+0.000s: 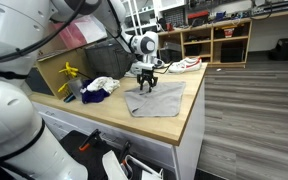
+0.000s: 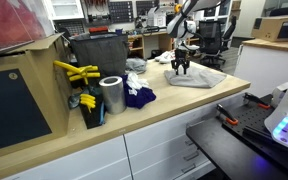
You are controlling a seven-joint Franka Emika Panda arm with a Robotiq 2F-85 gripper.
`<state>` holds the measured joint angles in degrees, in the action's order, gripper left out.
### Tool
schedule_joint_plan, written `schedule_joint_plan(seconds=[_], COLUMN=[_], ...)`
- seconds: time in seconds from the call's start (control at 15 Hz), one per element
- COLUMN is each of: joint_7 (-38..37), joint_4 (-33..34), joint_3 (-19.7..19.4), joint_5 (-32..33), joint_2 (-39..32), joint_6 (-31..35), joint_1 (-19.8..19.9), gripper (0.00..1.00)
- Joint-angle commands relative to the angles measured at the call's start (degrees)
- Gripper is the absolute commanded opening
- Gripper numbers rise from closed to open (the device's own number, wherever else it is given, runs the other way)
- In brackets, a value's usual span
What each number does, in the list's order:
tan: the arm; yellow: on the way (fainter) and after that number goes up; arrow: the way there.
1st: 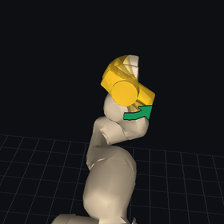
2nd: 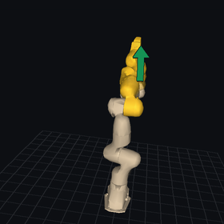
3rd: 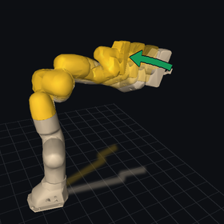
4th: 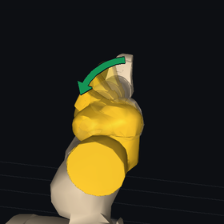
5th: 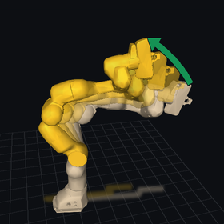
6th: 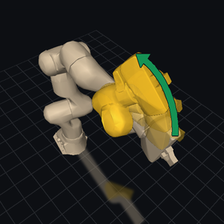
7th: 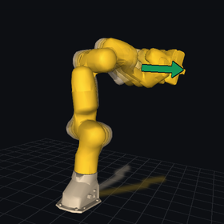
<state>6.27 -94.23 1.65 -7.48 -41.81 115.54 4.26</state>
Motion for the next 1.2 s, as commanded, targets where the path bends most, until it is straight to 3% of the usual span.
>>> schedule_joint_plan(seconds=[0.0, 0.33, 0.8, 1.13], joint_7=[-1.2, -1.4, -1.0, -1.1], joint_4=[0.6, -0.1, -0.3, 2.0], joint_3=[-1.1, -1.4, -0.6, 2.9], joint_5=[2.1, 2.7, 1.8, -2.6], joint_2=[-0.6, -0.1, 2.2, 5.1], joint_6=[1.7, 2.9, 3.1, 2.4], joint_1=[-1.0, -0.7, -0.8, -1.1], gripper=[0.38, 0.01, 0.01, 0.01])
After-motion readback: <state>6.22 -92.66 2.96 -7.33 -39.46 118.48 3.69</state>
